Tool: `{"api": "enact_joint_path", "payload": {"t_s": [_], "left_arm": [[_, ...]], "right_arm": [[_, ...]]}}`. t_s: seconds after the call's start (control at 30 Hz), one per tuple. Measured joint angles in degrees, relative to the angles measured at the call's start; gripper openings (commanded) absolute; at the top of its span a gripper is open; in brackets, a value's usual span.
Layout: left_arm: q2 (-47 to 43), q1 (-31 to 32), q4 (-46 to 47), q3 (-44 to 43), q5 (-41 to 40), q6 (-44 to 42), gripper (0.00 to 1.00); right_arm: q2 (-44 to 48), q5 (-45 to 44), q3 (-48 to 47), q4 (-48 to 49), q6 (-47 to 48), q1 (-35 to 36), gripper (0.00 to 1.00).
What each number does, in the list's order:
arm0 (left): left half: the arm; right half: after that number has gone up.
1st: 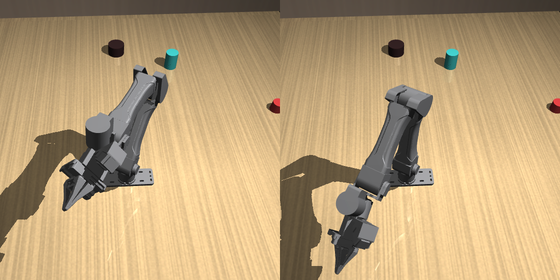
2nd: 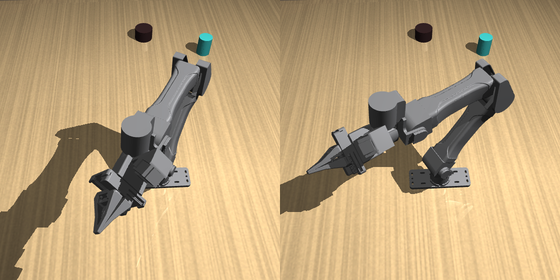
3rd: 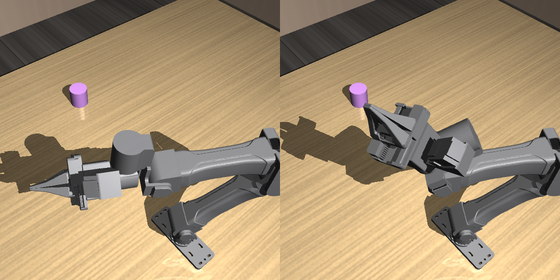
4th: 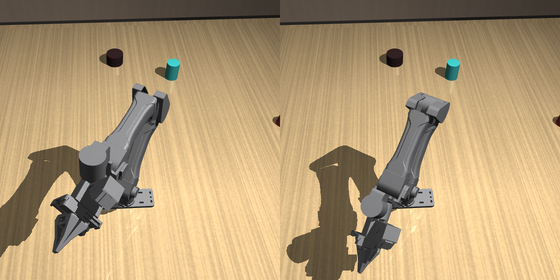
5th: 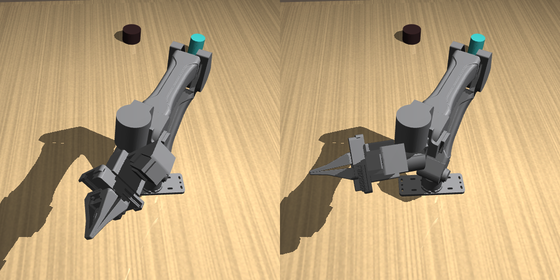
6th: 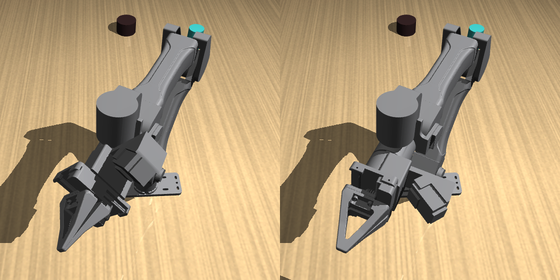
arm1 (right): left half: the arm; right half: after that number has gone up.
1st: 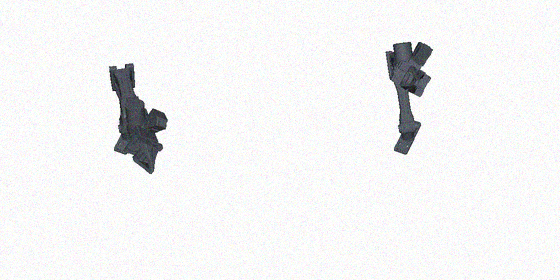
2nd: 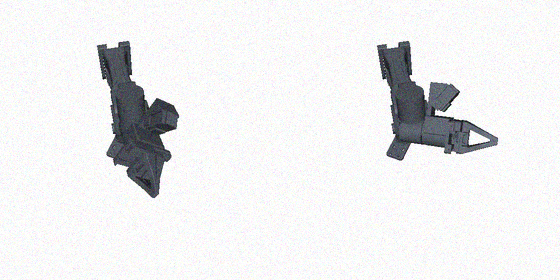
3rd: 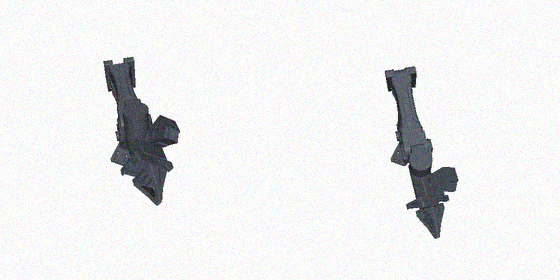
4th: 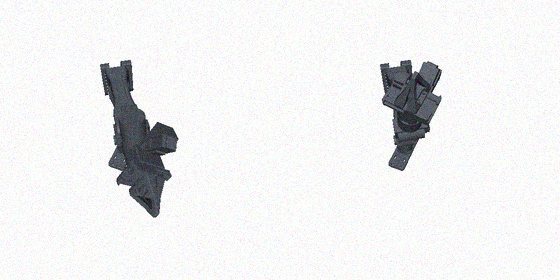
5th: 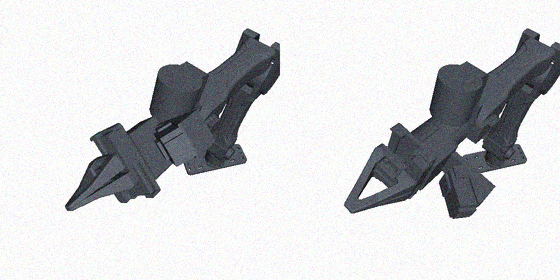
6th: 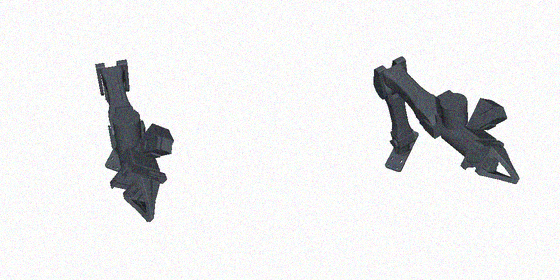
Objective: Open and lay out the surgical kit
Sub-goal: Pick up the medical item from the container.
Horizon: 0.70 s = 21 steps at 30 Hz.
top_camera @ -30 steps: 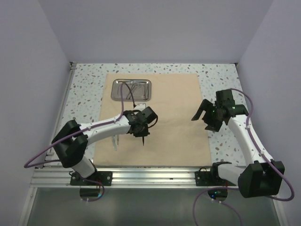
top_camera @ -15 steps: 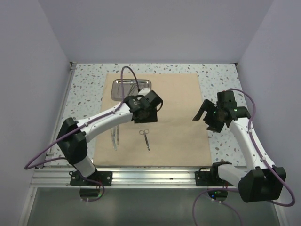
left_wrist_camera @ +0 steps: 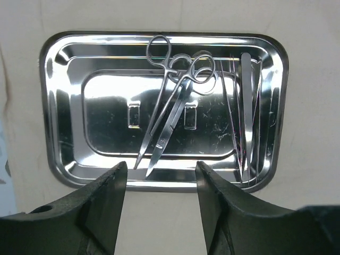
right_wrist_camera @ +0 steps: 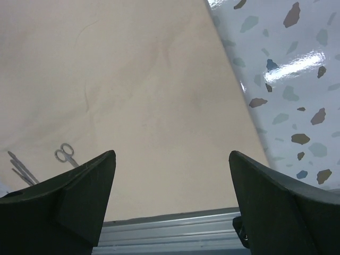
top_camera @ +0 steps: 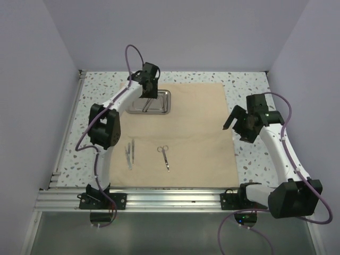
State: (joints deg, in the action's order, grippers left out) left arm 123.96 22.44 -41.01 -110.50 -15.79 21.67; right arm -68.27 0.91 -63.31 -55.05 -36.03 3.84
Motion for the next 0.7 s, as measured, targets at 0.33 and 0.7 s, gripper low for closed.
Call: {"api": "enact_joint_path", "payload": {"t_s": [0.33,0.7], "left_arm": [[8.7,-1.2,1.8,-3.8,4.7,-5.7,0.57],[15.0,-4.4,4.0,-8.4,7.9,-6.7,0.48]], "right_arm": [[-5.4,-3.0,-0.4,-1.6,0.2,-0.1,0.91],[-10.1,-3.4,-3.5,-1.9,0.2,-0.1,0.91]]}}
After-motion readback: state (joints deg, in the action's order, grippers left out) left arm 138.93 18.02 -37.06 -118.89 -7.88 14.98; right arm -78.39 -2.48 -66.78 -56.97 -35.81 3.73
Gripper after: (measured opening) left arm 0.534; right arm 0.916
